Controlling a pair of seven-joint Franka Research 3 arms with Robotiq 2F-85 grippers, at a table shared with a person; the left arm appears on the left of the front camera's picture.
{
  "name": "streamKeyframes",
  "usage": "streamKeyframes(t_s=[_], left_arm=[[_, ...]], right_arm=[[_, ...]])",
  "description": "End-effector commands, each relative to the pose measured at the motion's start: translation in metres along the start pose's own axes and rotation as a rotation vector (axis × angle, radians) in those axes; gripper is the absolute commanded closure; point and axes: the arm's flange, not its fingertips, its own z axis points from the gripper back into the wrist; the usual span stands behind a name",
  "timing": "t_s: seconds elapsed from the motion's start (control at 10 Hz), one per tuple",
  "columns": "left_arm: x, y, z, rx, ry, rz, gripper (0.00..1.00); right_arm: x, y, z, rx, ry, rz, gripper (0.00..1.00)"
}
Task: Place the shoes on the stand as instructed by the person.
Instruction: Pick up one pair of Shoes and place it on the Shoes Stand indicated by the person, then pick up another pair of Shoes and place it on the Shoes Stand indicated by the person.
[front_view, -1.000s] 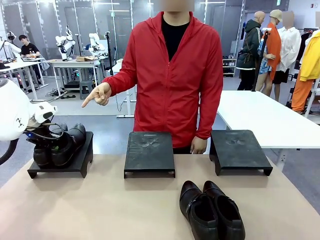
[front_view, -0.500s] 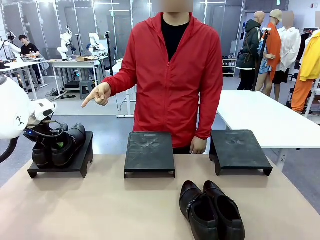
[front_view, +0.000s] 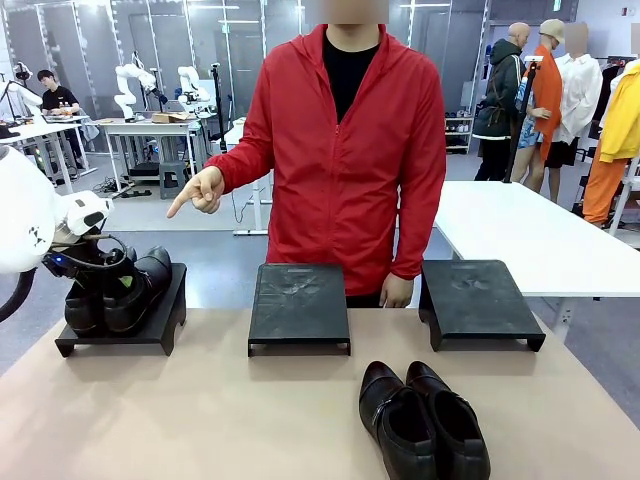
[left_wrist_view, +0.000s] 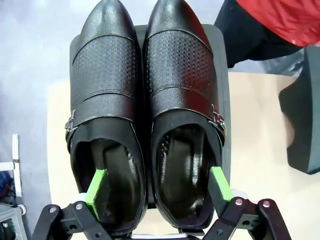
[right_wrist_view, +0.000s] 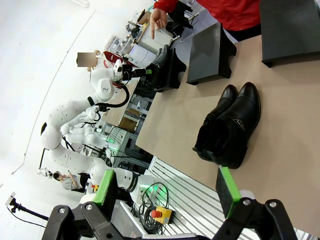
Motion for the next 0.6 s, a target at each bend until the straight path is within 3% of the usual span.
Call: streamKeyframes(t_s=[0.0,0.5], left_arm=[[0.0,0.0009,-0.0064,0.001,0.009,-0.004,0.0],[0.0,0.0009,-0.0064,0.001,0.009,-0.004,0.0]], right_arm=[[0.0005,0.0008,0.0002,0.007,-0.009,0.019,0.0],[0.0005,0.0008,0.0002,0.007,-0.009,0.019,0.0]])
